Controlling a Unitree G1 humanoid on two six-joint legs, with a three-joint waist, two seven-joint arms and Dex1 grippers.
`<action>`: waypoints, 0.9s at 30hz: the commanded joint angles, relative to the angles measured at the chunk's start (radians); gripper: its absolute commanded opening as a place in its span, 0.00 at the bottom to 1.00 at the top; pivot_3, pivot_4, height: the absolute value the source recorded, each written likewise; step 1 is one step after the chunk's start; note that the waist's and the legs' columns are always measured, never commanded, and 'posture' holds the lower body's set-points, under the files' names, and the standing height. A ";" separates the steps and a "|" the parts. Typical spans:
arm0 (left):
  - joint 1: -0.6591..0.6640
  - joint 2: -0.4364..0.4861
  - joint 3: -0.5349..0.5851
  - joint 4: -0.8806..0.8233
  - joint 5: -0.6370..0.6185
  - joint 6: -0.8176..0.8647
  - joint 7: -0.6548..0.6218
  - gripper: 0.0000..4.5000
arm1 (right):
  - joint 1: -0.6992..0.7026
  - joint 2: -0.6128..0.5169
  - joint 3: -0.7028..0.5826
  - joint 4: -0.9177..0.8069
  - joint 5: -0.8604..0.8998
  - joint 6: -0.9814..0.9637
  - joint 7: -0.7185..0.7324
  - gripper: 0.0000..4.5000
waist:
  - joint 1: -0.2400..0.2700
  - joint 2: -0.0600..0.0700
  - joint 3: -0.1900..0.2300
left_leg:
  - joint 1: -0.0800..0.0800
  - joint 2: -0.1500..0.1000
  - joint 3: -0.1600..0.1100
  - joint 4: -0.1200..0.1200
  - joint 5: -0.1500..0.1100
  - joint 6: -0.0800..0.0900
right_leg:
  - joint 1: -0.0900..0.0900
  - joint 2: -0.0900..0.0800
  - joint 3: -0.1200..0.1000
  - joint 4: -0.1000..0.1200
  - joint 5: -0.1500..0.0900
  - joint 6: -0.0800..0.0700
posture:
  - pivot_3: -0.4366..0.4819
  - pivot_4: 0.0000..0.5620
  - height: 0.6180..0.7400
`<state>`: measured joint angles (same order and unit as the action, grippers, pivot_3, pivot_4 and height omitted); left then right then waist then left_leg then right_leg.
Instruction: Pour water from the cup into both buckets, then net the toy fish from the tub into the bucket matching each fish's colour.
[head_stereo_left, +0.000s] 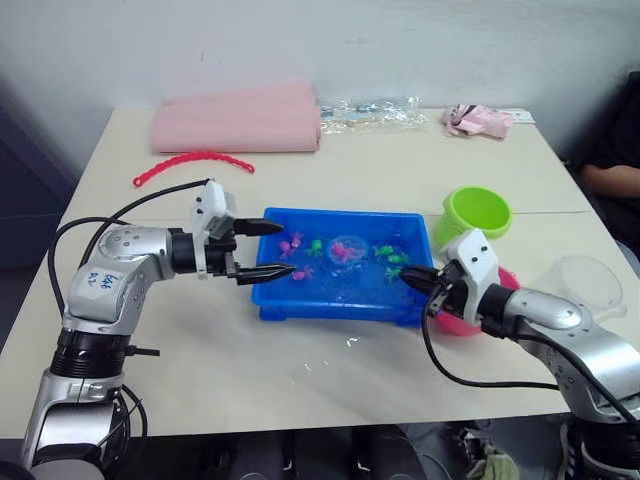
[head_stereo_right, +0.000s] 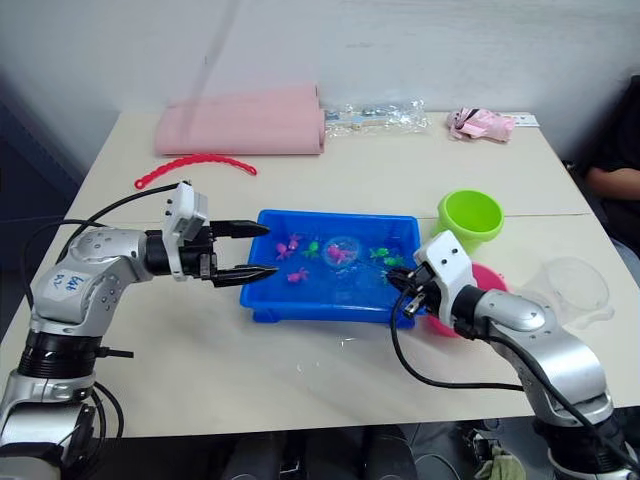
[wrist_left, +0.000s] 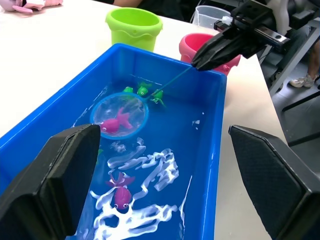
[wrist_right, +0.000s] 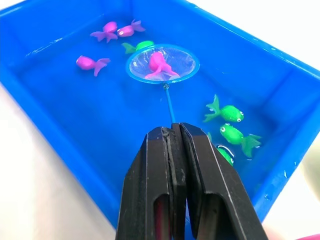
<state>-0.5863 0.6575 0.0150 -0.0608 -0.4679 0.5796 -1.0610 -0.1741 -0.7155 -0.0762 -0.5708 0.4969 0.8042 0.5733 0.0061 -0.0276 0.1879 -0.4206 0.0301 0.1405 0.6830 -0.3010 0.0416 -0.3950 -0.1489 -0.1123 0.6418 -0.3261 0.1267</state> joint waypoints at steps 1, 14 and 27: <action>-0.036 -0.034 -0.004 0.006 -0.023 0.006 0.014 0.99 | 0.061 -0.045 -0.101 -0.121 0.025 -0.029 0.032 0.00 | 0.006 0.000 0.000 | 0.000 0.000 0.000 0.000 0.000 0.000 | 0.000 0.000 0.000 0.000 0.000 0.000 | 0.48 0.27 0.98; -0.191 -0.159 -0.102 0.200 0.002 -0.042 -0.072 0.99 | 0.298 0.026 -0.518 -0.370 0.221 0.097 -0.069 0.00 | 0.021 0.000 0.000 | 0.000 0.000 0.000 0.001 0.000 0.000 | 0.000 0.000 0.000 0.001 0.000 0.000 | 0.48 0.27 0.98; -0.293 -0.262 -0.187 0.328 0.040 -0.175 -0.236 0.99 | 0.781 0.011 -1.096 -0.476 0.365 0.015 0.010 0.00 | 0.021 0.002 -0.001 | 0.001 -0.001 -0.001 0.000 0.000 0.001 | 0.002 0.001 0.000 -0.002 0.001 0.001 | 0.48 0.27 0.98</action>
<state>-0.8559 0.4024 -0.1700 0.2628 -0.4330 0.4231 -1.2815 0.5806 -0.6965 -1.1120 -0.9580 0.8552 0.8673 0.5600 0.0269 -0.0259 0.1868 -0.4194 0.0295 0.1398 0.6832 -0.3006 0.0425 -0.3923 -0.1481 -0.1118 0.6372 -0.3253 0.1280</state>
